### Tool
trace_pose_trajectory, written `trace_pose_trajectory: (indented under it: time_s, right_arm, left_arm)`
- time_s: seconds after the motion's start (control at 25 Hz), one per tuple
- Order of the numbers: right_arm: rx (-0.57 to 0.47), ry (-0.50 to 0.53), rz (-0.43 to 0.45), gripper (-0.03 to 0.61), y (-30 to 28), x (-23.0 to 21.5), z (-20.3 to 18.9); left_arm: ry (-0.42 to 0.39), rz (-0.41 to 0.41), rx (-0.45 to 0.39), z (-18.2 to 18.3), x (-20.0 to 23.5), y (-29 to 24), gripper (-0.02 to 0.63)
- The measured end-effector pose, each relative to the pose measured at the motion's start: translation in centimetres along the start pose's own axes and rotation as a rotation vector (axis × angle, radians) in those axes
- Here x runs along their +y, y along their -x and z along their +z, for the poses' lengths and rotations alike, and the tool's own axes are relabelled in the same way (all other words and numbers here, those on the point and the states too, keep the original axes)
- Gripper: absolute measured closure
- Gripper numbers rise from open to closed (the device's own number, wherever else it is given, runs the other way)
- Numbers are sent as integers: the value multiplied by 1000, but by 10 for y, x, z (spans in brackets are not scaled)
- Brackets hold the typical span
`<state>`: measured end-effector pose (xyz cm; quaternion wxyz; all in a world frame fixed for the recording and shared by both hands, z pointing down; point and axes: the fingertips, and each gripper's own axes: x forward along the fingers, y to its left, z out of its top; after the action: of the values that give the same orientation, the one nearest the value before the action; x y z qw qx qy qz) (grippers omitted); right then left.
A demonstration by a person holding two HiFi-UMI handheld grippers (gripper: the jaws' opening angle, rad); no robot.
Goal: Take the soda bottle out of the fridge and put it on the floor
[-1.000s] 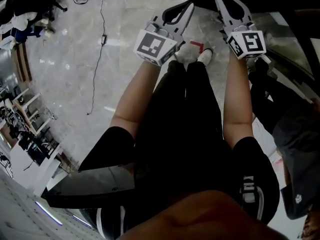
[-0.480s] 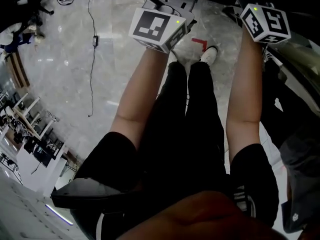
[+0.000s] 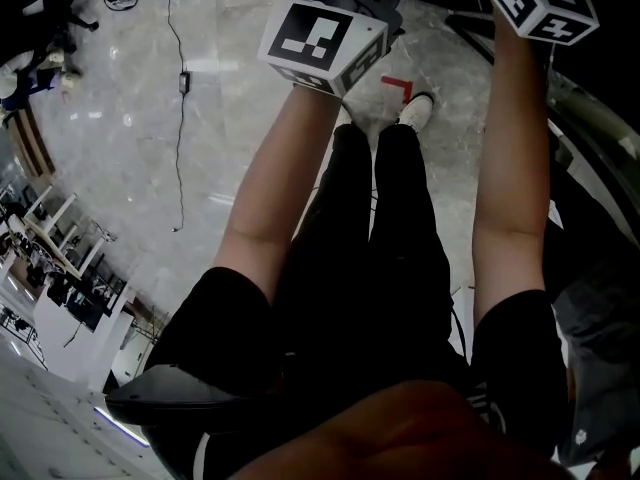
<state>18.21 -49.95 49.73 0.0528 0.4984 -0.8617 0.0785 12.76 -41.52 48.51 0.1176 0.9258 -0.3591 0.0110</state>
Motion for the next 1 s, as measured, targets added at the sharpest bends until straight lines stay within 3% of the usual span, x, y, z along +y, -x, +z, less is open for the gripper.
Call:
trace_pose_trajectory:
  time_s: [0.52, 0.8, 1.0]
  right_arm:
    - [50, 96, -7, 261, -5, 4, -4]
    - [-15, 111, 39, 261, 31, 44, 16]
    - [-4, 135, 86, 261, 59, 84, 0]
  left_arm:
    - [-1, 32, 8, 2, 3, 13, 609]
    - [-18, 9, -25, 2, -7, 45, 609]
    - [-20, 25, -17, -17, -6, 71, 609]
